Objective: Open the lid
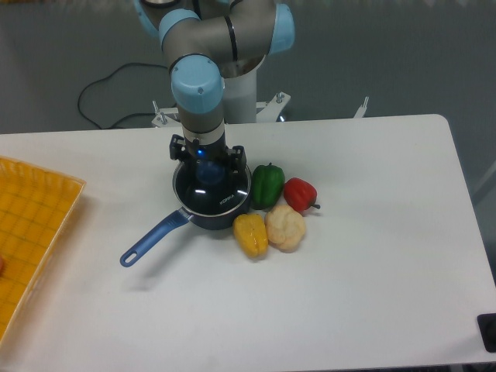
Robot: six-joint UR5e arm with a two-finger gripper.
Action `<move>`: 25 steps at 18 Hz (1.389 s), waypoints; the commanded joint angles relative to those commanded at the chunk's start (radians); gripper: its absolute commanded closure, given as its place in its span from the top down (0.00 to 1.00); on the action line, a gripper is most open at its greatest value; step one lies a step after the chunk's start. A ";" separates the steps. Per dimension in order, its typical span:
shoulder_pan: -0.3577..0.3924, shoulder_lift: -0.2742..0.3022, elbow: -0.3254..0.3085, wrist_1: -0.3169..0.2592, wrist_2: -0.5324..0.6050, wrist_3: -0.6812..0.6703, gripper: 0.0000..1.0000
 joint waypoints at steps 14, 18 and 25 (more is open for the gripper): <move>-0.009 -0.012 -0.006 0.014 -0.005 0.060 0.85; -0.012 -0.012 -0.002 0.014 -0.005 0.060 0.78; -0.012 -0.012 0.000 0.014 -0.005 0.060 0.66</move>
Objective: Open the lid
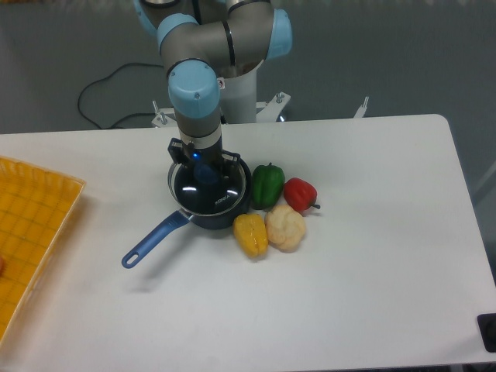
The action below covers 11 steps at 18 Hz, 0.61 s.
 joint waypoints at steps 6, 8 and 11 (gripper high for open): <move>0.000 0.003 0.002 0.000 -0.002 0.000 0.63; 0.000 0.006 0.003 0.000 -0.002 0.000 0.62; 0.002 0.011 0.018 -0.002 0.000 0.002 0.61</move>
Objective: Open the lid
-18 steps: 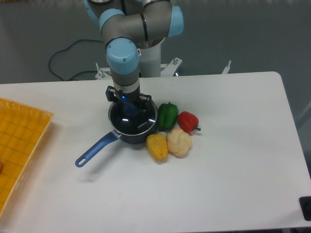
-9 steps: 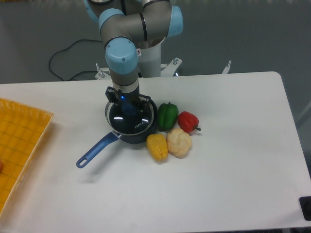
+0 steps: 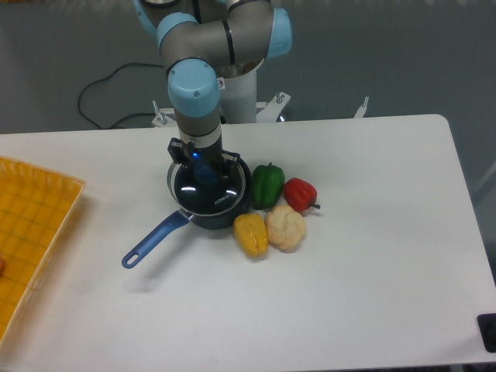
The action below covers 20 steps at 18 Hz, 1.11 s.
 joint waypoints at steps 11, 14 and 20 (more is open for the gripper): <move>0.020 0.003 0.029 0.000 0.006 0.035 0.60; 0.035 0.006 0.049 -0.002 0.049 0.055 0.59; 0.047 0.012 0.057 0.000 0.071 0.075 0.59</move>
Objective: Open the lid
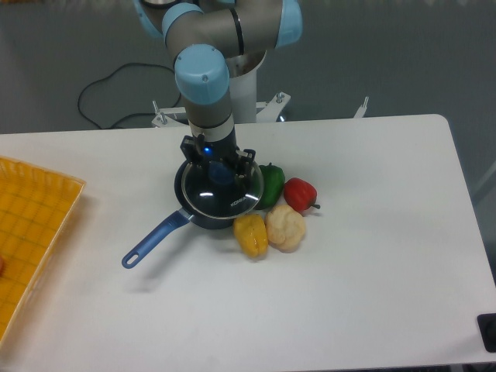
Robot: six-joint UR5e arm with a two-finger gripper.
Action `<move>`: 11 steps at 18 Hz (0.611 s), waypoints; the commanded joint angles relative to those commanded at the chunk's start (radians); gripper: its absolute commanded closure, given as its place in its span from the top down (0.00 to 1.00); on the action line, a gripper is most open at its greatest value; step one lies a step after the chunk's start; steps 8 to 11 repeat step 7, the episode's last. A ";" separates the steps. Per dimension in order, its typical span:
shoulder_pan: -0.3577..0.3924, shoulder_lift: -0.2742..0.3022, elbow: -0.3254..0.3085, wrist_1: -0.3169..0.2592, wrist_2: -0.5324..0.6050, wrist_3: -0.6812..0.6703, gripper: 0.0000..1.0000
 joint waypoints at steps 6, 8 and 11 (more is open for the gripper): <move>0.029 -0.002 0.017 0.000 0.002 0.067 0.59; 0.029 -0.002 0.018 0.000 0.002 0.068 0.59; 0.029 -0.002 0.018 0.000 0.002 0.068 0.59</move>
